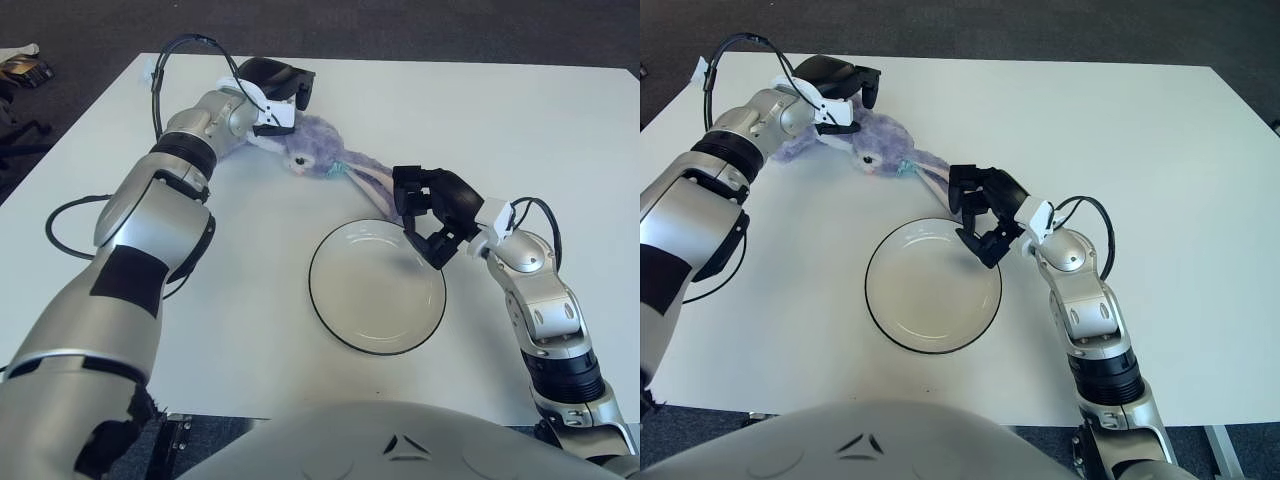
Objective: Put the doll into the plate.
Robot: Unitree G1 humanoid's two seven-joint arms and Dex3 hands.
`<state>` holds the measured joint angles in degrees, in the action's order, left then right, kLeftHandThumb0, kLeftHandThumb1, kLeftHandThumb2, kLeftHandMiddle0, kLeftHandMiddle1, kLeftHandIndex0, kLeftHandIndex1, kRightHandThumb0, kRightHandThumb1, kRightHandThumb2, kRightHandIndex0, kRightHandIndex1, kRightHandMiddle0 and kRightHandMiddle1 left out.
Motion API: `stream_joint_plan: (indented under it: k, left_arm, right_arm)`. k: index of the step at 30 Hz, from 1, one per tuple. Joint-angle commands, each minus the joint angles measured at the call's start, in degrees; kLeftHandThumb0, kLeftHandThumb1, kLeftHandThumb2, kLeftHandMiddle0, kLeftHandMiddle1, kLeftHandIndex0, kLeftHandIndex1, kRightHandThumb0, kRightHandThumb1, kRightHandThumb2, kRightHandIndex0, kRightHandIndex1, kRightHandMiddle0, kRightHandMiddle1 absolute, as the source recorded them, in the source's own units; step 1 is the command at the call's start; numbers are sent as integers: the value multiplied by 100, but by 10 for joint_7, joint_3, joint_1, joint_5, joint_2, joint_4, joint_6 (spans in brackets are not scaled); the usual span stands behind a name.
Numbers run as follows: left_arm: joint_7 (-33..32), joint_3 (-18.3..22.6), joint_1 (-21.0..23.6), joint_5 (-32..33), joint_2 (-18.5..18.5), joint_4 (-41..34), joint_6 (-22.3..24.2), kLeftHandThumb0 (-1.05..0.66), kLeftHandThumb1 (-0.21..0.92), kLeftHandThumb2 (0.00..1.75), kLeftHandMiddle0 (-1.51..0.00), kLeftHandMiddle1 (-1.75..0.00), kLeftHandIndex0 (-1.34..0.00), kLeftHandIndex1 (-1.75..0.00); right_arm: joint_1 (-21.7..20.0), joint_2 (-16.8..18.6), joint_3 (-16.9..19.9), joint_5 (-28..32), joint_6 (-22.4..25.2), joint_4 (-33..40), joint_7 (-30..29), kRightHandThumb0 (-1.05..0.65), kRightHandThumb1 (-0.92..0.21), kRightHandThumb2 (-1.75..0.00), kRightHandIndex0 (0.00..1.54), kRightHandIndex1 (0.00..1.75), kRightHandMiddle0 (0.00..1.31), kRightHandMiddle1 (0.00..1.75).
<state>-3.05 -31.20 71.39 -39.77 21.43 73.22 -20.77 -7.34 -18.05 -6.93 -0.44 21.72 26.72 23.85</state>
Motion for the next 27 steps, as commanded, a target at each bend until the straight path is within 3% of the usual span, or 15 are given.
stream_joint_plan:
  k: [1,9,16,21,27]
  left_arm:
    - [44,18,-21,25,-5,-9,-4,-1,4,146,-98,-121,-69,-175]
    - [124,53,-42,75,-6,-61,-16,-1,7,143,-91,-121,-73,-175]
    - [208,72,-69,109,3,-159,-3,-1,4,146,-94,-125,-70,-175]
    - [276,89,-112,137,15,-283,49,-1,1,160,-89,-161,-65,-169]
    - [318,94,-136,144,19,-356,93,-2,0,162,-88,-173,-69,-157]
  right_arm:
    - [6,1,2,8,-2,1,-3,0,14,-175,102,151,74,175]
    - [6,3,-2,7,2,1,-2,0,14,-175,103,151,74,175]
    - [5,6,-6,2,0,-3,-5,0,15,-175,103,151,75,175]
    - [6,7,-5,4,2,-5,-3,0,15,-175,103,150,74,175]
    - [7,8,-7,4,-2,-9,-4,0,15,-175,103,151,74,175]
